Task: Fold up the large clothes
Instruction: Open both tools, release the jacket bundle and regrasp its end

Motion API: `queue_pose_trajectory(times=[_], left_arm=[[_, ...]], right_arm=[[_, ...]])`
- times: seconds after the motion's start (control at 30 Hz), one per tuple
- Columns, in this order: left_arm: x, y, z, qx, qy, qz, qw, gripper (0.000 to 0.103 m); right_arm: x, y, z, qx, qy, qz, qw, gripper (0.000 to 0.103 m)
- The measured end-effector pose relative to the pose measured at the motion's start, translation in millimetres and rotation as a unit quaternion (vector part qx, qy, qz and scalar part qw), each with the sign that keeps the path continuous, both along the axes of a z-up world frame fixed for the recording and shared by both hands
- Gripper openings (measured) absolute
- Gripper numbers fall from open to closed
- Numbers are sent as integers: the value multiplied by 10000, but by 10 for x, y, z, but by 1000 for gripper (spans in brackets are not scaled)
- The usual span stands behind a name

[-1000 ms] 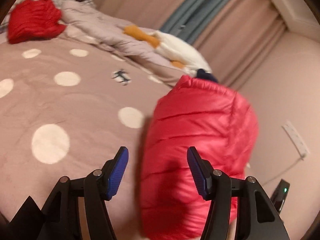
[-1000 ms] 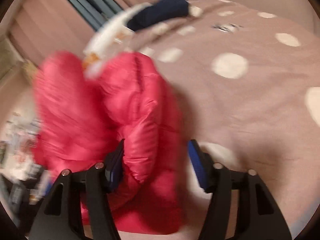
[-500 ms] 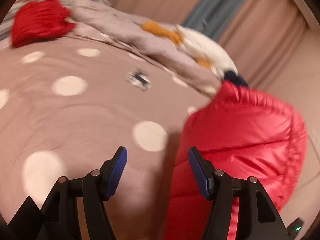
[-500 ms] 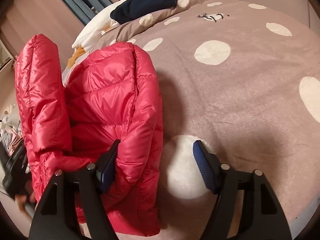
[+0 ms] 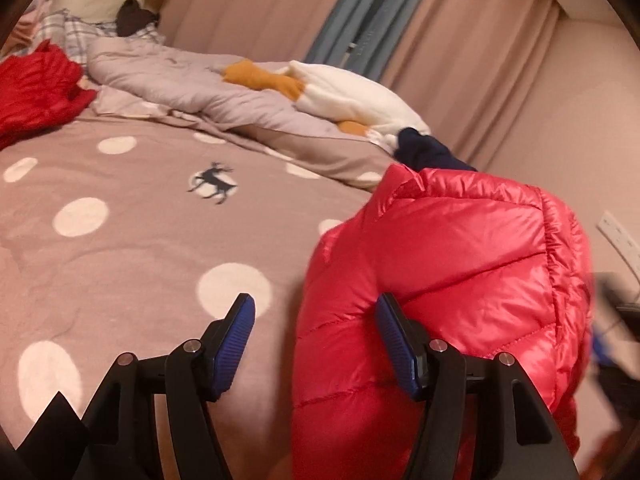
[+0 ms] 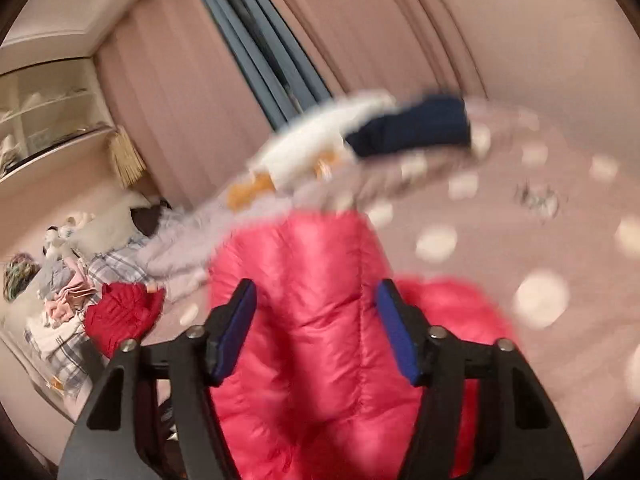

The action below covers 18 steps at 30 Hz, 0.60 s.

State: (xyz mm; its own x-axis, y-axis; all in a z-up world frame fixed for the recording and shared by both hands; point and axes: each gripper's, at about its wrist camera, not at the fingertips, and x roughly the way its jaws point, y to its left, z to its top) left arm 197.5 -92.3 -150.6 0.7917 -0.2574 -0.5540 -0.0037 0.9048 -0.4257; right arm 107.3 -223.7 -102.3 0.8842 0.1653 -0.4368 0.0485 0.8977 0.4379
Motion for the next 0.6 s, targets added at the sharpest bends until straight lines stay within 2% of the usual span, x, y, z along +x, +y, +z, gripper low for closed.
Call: queue_pose_trajectory(times=[0.07, 0.1, 0.17, 0.23, 0.33, 0.4, 0.6], left_arm=[[48, -83, -38, 149, 37, -126, 9998, 62], [96, -148, -97, 178, 99, -247, 9995, 62], [141, -244, -174, 96, 104, -349, 9993, 64], [151, -350, -220, 2, 42, -393, 9992, 64], [137, -484, -240, 373, -30, -177, 9991, 65], [138, -498, -282, 455, -31, -92, 9989, 65], [135, -458, -344, 301, -54, 2, 9995, 67]], right_arm=[[284, -79, -486, -162, 669, -453, 9966, 63], [316, -147, -670, -2, 702, -533, 9961, 62], [266, -400, -946, 648, 500, -638, 9946, 62], [247, -497, -1037, 731, 557, -786, 9927, 62], [235, -420, -1064, 432, 584, -942, 9929, 61], [266, -377, -1063, 253, 650, -1000, 9925, 62], [340, -410, -1085, 335, 654, -993, 9923, 62]])
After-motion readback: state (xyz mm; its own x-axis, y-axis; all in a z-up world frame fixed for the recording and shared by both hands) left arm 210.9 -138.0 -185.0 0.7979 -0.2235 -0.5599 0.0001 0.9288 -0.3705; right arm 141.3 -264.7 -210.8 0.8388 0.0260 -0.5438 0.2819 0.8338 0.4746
